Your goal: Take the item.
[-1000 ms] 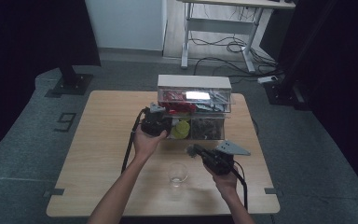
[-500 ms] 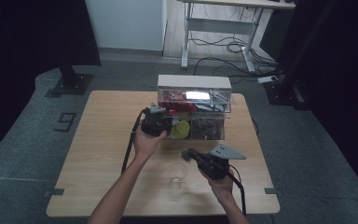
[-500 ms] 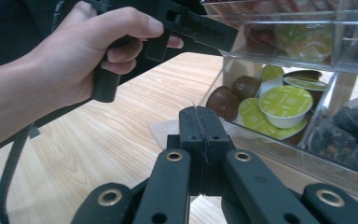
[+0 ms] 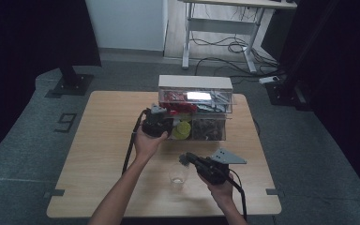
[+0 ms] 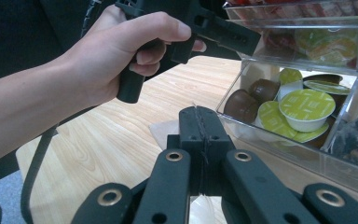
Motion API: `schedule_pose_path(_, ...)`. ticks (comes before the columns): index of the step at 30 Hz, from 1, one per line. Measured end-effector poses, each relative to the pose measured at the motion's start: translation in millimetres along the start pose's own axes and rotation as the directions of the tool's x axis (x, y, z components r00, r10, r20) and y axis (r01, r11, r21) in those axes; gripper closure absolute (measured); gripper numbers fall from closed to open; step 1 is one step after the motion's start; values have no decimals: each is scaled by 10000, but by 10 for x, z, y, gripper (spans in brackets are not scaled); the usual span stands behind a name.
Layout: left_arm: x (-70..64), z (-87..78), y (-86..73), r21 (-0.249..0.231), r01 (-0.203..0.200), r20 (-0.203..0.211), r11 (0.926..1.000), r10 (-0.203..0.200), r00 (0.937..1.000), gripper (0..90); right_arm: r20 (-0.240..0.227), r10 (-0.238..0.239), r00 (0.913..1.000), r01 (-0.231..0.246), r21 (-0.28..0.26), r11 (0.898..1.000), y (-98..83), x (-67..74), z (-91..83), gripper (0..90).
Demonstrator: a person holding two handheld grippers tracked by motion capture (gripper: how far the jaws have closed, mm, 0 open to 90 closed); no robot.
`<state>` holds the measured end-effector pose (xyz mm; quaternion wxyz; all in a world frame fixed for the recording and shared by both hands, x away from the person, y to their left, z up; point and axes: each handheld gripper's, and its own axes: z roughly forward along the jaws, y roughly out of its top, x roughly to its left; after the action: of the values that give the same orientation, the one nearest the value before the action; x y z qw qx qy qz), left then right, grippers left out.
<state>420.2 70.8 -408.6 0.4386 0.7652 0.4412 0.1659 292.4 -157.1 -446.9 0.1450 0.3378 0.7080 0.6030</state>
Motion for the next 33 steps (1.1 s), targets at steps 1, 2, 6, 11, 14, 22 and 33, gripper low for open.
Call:
schedule_pose_path(1,0,0,0,0,-1,-2,10000,1,10000,892,-19,9,10000,-9,8,10000,-4,10,-1,891)
schedule_pose_path(2,-1,0,0,-1,-1,-2,10000,1,10000,891,-37,5,10000,-5,14,10000,-6,17,-1,891)
schedule_pose_path(6,-2,2,-3,-33,39,11,10000,-39,10000,891,-171,-53,9998,53,27,10000,-23,67,5,891)
schedule_pose_path(11,-2,6,-8,-23,56,15,10000,-56,10000,892,-327,-123,9994,124,16,9999,-35,125,8,891)
schedule_pose_path(14,-2,6,-8,-20,57,13,10000,-57,10000,892,-380,-149,9992,151,65,9999,-49,149,12,891)
schedule_pose_path(22,-4,8,-9,-15,34,-7,10000,-34,10000,891,-444,-305,9985,315,221,9993,-94,209,48,890)
schedule_pose_path(33,2,25,-31,-9,85,-16,10000,-85,10000,891,-373,-287,9989,311,644,9974,-226,187,130,891)
